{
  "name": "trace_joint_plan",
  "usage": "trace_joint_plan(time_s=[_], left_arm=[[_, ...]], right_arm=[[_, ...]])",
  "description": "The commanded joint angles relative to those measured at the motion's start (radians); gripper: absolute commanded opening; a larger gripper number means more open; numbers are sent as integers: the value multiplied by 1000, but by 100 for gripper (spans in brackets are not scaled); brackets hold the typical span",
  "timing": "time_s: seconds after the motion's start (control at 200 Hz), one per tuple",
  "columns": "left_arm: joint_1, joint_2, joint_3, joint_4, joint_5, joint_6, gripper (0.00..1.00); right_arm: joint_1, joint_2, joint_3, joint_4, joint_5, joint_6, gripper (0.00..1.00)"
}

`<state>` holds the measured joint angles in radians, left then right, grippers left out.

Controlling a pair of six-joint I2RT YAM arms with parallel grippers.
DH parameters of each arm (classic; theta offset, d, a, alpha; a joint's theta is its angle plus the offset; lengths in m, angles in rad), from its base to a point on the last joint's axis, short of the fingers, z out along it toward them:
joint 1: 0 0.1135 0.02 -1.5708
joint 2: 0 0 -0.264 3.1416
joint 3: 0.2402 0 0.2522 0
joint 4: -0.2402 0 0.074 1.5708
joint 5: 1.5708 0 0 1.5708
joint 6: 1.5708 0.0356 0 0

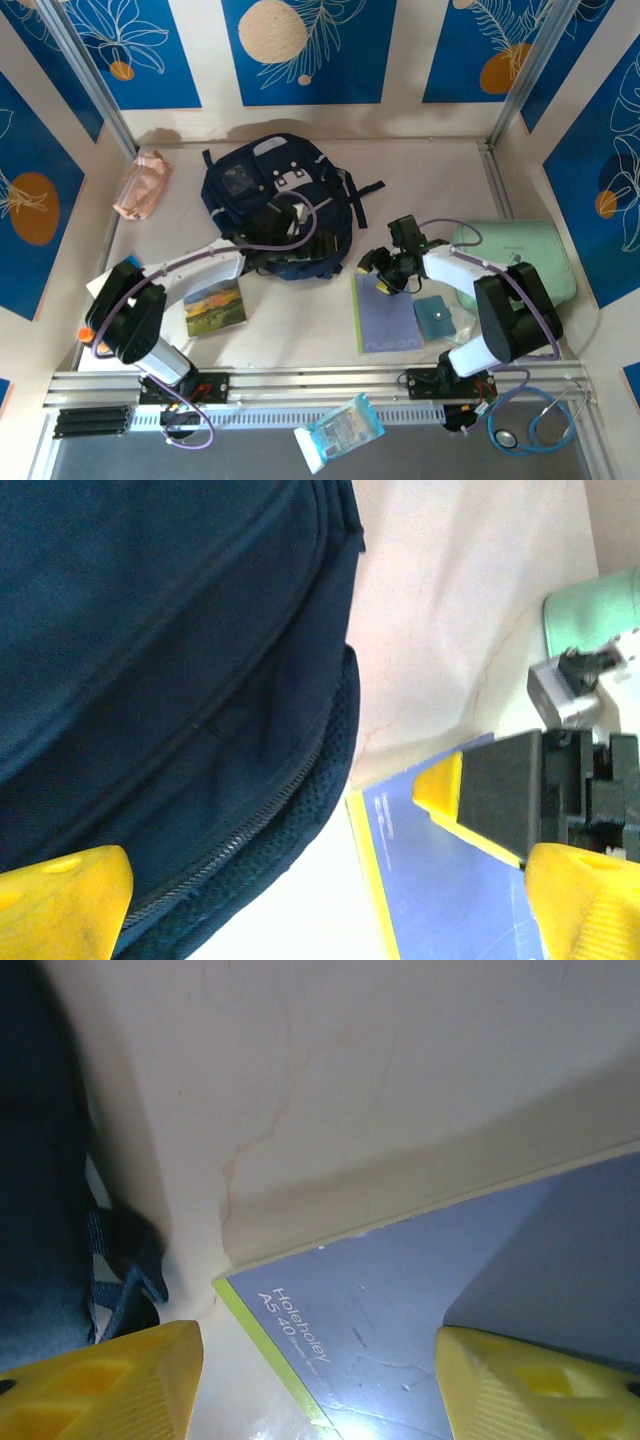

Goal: Pack books, pencil case, and school supplies into a backpack

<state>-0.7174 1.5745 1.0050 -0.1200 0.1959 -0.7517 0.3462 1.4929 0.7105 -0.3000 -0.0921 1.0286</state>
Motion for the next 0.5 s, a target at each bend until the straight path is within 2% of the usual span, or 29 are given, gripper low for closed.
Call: trace_joint_plan(time_s=[0.0, 0.105, 0.18, 0.31, 0.49], left_arm=[[-41, 42, 46, 16, 17, -32, 100], [-87, 99, 98, -26, 21, -21, 99], [-137, 147, 161, -119, -1, 20, 98], [-221, 232, 260, -274, -71, 79, 97], [-243, 318, 316, -263, -13, 63, 89]], right_arm=[[-30, 57, 18, 11, 83, 4, 65], [-49, 79, 87, -16, 75, -53, 65], [-43, 55, 136, -89, 94, -120, 64], [-47, -41, 103, -187, 138, -177, 62], [-84, -197, 29, -292, 158, -232, 59]])
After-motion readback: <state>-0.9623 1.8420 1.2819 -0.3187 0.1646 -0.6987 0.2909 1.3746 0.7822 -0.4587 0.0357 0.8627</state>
